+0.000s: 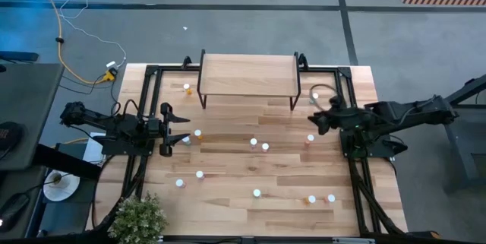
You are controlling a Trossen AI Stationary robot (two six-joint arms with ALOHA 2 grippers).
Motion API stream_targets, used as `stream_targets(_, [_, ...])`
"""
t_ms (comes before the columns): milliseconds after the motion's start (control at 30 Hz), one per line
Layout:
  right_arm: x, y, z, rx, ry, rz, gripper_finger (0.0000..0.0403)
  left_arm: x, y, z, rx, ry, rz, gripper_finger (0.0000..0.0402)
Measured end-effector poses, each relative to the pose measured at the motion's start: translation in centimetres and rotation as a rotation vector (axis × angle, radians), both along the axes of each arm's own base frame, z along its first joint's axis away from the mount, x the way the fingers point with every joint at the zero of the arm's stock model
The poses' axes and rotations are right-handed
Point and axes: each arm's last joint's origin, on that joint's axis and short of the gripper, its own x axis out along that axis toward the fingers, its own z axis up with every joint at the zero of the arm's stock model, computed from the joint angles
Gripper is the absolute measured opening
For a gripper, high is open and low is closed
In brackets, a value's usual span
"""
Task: Pick and place medicine bottles onto shelf by color
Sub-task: Put the top red pill bottle on the shelf
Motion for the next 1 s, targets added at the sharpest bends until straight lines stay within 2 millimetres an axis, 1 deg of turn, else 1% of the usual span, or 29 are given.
stream_targets(100, [0.4, 0.3, -1.0, 0.096, 0.087, -0.013, 0.0193, 0.0, 0.0, 0.0, 0.000, 0.000, 0.000, 0.0225])
stream_targets(233, [0.6, 0.4, -1.8, 0.187, 0.164, -0.042, 0.0193, 0.0, 0.0, 0.0, 0.000, 0.001, 0.000, 0.0225])
stream_targets(500, [1.1, 0.7, -2.6, 0.282, 0.244, -0.076, 0.0193, 0.0, 0.0, 0.0, 0.000, 0.000, 0.000, 0.0225])
stream_targets(1000, [3.1, 1.3, -4.7, 0.319, 0.415, -0.110, 0.0193, 0.0, 0.0, 0.0, 0.000, 0.000, 0.000, 0.0225])
